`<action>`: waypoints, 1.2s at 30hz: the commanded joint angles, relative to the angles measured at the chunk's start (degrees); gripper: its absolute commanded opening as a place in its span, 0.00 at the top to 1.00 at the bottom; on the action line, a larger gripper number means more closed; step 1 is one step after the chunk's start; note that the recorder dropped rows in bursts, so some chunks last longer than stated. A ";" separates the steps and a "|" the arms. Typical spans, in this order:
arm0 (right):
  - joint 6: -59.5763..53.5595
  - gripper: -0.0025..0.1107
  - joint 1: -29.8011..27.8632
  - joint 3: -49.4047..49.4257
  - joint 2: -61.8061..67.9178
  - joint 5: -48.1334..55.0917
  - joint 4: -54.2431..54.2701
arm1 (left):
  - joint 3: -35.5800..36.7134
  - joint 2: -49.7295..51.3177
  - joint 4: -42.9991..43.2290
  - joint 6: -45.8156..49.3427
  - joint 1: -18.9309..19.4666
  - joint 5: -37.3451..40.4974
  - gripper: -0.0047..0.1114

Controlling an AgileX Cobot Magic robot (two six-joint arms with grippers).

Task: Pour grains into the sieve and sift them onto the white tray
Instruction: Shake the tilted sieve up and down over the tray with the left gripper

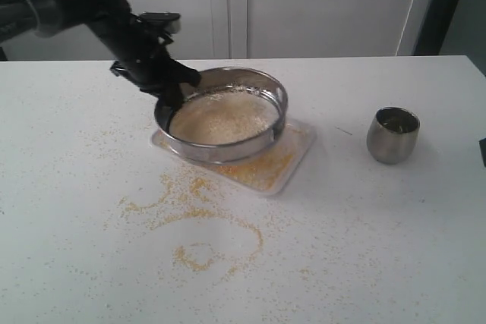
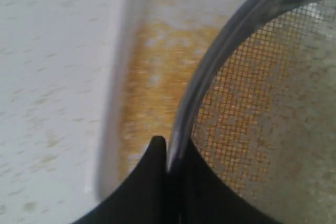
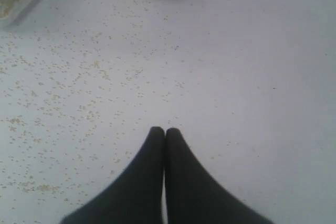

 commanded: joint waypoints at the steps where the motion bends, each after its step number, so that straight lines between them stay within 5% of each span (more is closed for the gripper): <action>1: -0.26 0.98 -0.08 0.01 -0.23 -0.31 -0.05 | -0.23 -1.60 8.70 -7.73 -1.18 -0.61 0.96; 4: -0.26 0.98 -0.08 0.01 -0.23 -0.31 -0.05 | -0.23 -1.87 5.30 -12.57 1.79 -0.51 0.96; 8: -0.26 0.98 -0.08 0.01 -0.23 -0.31 -0.05 | -0.23 -1.49 -2.77 -4.28 1.73 1.21 0.96; 36: -0.26 0.98 -0.08 0.01 -0.23 -0.31 -0.05 | -0.23 -1.49 -1.21 -2.66 0.63 3.79 0.96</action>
